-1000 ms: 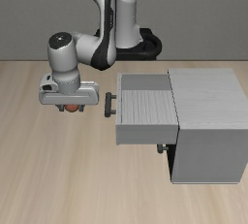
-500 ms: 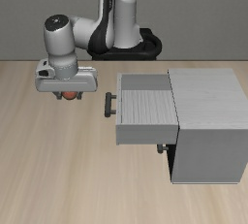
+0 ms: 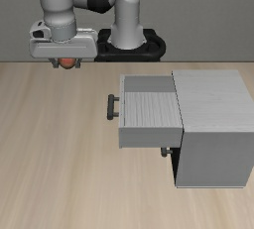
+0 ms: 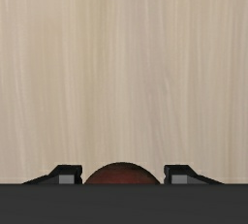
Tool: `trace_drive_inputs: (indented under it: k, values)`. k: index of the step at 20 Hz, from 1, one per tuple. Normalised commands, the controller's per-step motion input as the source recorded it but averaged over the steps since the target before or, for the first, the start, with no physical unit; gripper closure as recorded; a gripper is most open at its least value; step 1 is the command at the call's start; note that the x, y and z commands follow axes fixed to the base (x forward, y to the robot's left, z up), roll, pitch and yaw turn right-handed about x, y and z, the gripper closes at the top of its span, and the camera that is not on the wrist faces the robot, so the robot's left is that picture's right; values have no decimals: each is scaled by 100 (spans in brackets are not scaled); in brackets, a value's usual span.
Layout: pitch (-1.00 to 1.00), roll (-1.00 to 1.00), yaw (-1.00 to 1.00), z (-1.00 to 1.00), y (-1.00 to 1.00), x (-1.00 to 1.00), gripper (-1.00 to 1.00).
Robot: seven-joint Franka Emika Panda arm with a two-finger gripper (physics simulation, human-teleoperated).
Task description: Pick up the peach and place it in the top layer of the cabinet
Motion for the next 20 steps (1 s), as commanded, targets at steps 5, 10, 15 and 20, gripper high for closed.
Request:
trace_drive_inputs:
  k: [5,10,15,20]
  values:
    - [0,0,0,100,0,0,100]
    - [0,0,0,60,40,0,100]
    - [0,0,0,0,100,0,100]
    - [0,0,0,0,100,0,100]
